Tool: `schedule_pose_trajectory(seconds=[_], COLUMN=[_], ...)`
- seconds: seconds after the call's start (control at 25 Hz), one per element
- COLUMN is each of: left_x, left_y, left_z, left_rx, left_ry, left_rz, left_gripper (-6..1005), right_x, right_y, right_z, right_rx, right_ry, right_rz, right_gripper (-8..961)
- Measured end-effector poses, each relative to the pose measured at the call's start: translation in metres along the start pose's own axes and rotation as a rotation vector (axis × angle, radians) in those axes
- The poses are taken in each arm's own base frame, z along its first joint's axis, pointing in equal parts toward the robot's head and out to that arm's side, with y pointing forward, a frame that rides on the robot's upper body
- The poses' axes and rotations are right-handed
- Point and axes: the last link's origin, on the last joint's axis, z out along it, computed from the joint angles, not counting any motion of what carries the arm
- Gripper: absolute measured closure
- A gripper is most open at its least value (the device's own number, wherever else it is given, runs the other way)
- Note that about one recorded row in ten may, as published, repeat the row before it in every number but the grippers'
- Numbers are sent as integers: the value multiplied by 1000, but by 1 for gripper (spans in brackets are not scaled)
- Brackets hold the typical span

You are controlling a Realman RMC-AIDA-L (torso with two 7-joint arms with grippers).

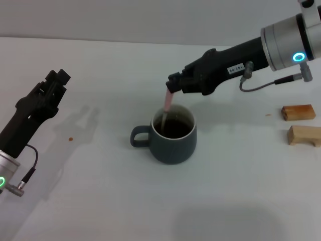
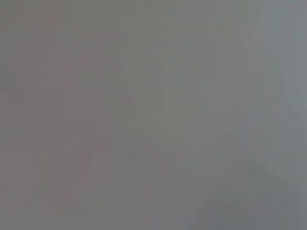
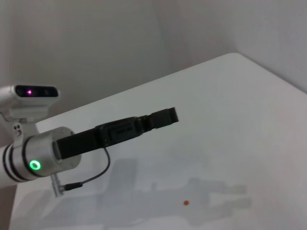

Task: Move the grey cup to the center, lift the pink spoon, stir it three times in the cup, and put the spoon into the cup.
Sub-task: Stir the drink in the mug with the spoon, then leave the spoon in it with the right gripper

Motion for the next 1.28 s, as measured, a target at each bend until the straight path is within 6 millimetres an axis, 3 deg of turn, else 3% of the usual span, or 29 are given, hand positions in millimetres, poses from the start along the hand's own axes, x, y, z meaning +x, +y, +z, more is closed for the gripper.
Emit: schedule_pose_trajectory(seconds=[0.28, 0.8, 1.28], left_x=[0, 0, 0], left_y=[0, 2, 2], left_z=[2, 10, 12], left_rx=[-3, -14, -15], left_ry=[-1, -5, -6], left_rz=[7, 9, 11], left_gripper=[683, 683, 683], right_x=[10, 25, -1], right_y=[3, -13, -19], right_z=[-5, -30, -20], right_rx=[-17, 96, 139], right_ry=[11, 31, 8], right_rz=[22, 72, 4], right_gripper=[866, 866, 866])
